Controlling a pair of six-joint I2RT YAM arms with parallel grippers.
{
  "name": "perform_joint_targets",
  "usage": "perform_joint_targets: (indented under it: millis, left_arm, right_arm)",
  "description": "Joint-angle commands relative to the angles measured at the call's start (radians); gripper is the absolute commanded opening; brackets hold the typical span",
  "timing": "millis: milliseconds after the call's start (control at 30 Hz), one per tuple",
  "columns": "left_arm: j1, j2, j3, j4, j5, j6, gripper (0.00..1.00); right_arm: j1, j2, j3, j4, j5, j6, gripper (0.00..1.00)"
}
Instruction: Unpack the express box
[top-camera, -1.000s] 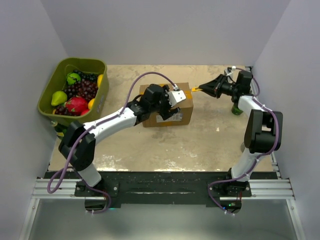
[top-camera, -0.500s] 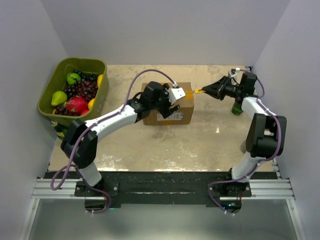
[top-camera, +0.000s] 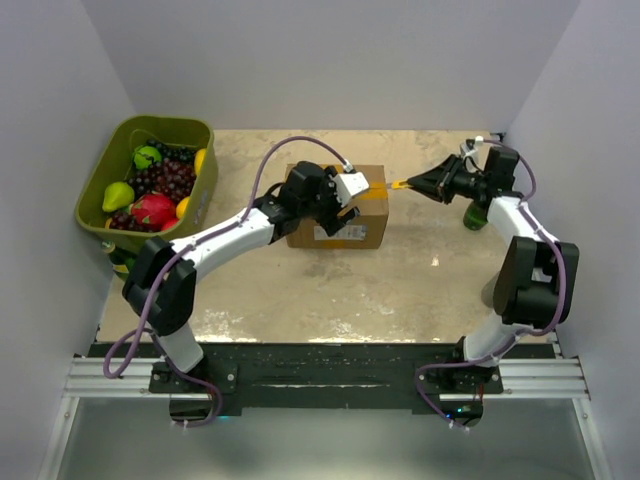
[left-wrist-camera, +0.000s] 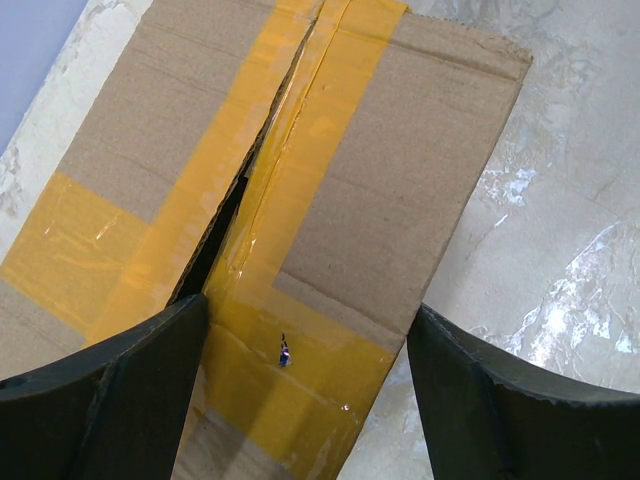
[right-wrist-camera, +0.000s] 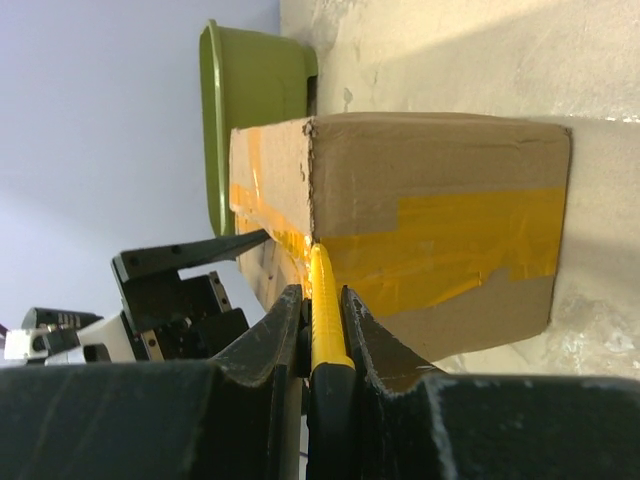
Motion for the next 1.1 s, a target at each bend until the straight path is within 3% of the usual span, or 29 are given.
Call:
perform_joint_targets:
  millis: [0,767,900,1067]
  left_arm:
    - [0.090,0.088,0.003,-0.026,-0.205,-0.131,0.63]
    - [0.102,0.091,-0.004,-0.021,-0.193,-0.145,0.61]
    - [0.102,0.077,-0.033,-0.015,-0.158,-0.111,0.64]
    - [0.108,-0.009,-0.112,-0.021,0.011,0.097,0.53]
  right_arm:
    - [-0.005,-0.063,-0.060,-0.258,-0.156,-0.130,0.00]
    - [-0.047,-0.155,-0.154,-0.293,-0.238,-0.139,0.00]
    - [-0.079,-0.123,-0.054,-0.363,-0.228,-0.253,0.00]
    - [-0.079,-0.048,0.156,-0.408,-0.146,-0.370,0.00]
